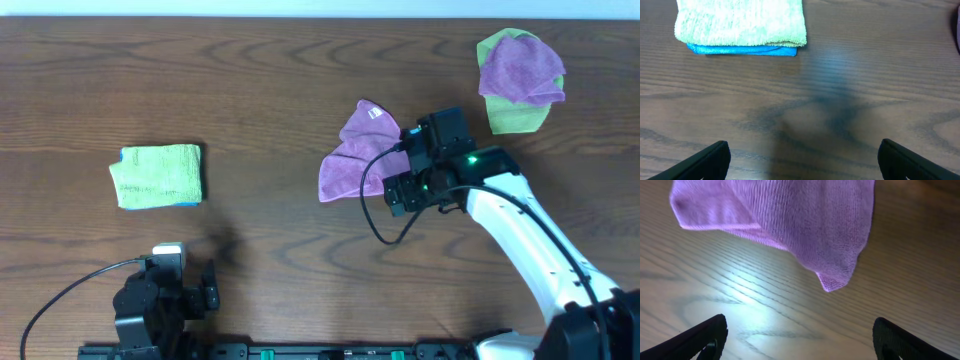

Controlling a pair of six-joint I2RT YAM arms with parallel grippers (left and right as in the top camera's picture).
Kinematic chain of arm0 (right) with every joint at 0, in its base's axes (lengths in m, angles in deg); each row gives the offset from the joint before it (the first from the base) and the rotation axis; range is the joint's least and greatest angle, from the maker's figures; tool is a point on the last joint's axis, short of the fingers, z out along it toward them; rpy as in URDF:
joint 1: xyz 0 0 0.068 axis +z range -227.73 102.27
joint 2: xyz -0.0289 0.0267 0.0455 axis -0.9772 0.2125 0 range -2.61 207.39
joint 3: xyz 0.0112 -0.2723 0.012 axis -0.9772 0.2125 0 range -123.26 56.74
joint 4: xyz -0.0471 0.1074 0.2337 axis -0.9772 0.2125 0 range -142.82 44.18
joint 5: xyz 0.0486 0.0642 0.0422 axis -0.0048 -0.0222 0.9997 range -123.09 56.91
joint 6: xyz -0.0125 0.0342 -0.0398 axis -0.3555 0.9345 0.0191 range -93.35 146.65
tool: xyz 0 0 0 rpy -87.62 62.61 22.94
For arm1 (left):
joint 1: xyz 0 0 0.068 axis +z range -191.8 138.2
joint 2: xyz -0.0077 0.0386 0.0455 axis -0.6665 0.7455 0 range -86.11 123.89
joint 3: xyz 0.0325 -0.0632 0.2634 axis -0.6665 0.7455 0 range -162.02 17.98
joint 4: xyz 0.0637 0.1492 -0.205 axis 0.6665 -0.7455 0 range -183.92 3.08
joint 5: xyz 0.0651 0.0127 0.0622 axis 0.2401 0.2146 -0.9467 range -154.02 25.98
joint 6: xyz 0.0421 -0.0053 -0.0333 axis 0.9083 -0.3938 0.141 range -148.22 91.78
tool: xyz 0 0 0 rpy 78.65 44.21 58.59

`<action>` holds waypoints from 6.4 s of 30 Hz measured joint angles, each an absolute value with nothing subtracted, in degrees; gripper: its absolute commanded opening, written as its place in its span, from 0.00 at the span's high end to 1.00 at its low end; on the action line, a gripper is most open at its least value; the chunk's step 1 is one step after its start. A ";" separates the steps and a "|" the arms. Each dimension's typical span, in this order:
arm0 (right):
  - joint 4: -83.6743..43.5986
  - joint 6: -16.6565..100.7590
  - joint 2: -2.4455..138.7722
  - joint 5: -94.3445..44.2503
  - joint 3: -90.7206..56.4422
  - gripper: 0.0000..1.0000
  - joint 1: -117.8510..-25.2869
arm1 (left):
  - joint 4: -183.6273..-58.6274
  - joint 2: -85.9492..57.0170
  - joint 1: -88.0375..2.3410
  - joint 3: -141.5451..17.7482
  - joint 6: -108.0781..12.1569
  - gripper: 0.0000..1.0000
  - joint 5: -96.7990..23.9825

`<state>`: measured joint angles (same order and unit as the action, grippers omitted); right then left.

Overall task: Fold the cloth
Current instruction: 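Carry the pink cloth with the right gripper toward table center, then lay the pink cloth down at center and drag it flat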

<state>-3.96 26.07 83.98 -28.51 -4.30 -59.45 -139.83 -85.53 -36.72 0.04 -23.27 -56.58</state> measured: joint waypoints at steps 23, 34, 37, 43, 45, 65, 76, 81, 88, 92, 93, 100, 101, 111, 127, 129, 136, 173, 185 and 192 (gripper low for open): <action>-11.87 23.25 98.64 -40.31 -4.30 0.34 -57.24 | -139.35 -85.53 -36.72 0.04 -23.01 0.05 -56.56; -14.52 23.49 101.27 -41.08 -4.30 0.95 -57.57 | -139.32 -85.53 -36.72 0.04 -22.84 0.05 -56.54; -13.75 23.65 101.27 -41.47 -4.34 0.99 -57.57 | -139.32 -85.53 -36.72 0.04 -22.79 0.05 -56.54; -8.38 25.66 101.00 -43.40 -4.36 0.99 -57.57 | -139.32 -85.53 -36.72 0.04 -22.79 0.05 -56.56; -6.41 26.38 99.98 -43.72 -4.36 0.99 -57.57 | -139.30 -85.53 -36.72 0.04 -22.79 0.05 -56.56; 0.37 34.18 76.28 -52.23 -4.49 0.93 -57.59 | -137.05 -85.53 -36.72 0.07 -24.17 0.05 -56.56; -19.31 34.18 77.51 -51.94 -4.69 0.92 -58.44 | -136.57 -85.53 -36.72 0.07 -25.44 0.05 -56.56; -28.79 34.05 83.93 -48.73 -5.04 0.93 -58.44 | -136.57 -85.53 -36.72 0.07 -25.79 0.04 -56.56; -37.10 34.40 95.71 -40.27 -5.04 0.99 -57.22 | -136.57 -85.53 -36.72 0.07 -27.62 0.04 -56.54; -40.75 35.21 98.07 -36.93 -5.04 0.99 -52.89 | -136.57 -85.53 -36.72 0.07 -28.23 0.04 -56.54; -41.58 35.28 98.18 -36.38 -5.04 0.99 -51.52 | -136.57 -85.53 -36.72 0.07 -28.26 0.04 -56.54; -46.06 35.52 98.27 -34.46 -5.04 0.94 -42.36 | -136.59 -85.53 -36.72 0.07 -28.28 0.05 -56.54; -46.12 35.60 98.32 -34.28 -5.04 0.91 -41.46 | -136.59 -85.53 -36.72 0.07 -28.28 0.05 -56.54; -47.61 36.43 102.99 -30.87 -5.04 0.19 -34.38 | -136.55 -85.53 -36.72 0.07 -28.34 0.05 -56.56; -30.80 36.91 99.82 -34.48 -15.82 0.01 -36.54 | -136.33 -85.53 -36.72 0.07 -29.70 0.04 -56.54; -29.25 36.83 99.74 -34.83 -15.97 0.01 -39.12 | -136.33 -85.53 -36.72 0.07 -29.74 0.05 -56.54; -30.32 32.72 100.78 -27.24 -15.97 0.01 -50.62 | -136.33 -85.53 -36.72 0.07 -29.74 0.05 -56.54; -16.73 21.62 109.05 -9.36 -15.97 0.38 -54.99 | -136.37 -85.53 -36.72 0.07 -31.23 0.05 -56.54; -15.35 20.87 109.64 -10.26 -15.97 0.71 -54.99 | -136.37 -85.53 -36.72 0.07 -31.23 0.05 -56.54; -13.75 20.89 110.42 -10.76 -15.95 0.99 -54.99 | -136.35 -85.53 -36.72 0.07 -31.23 0.05 -56.54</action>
<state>-13.75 20.89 110.42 -10.76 -15.95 -54.99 -136.35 -85.53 -36.72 0.07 -31.23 -56.54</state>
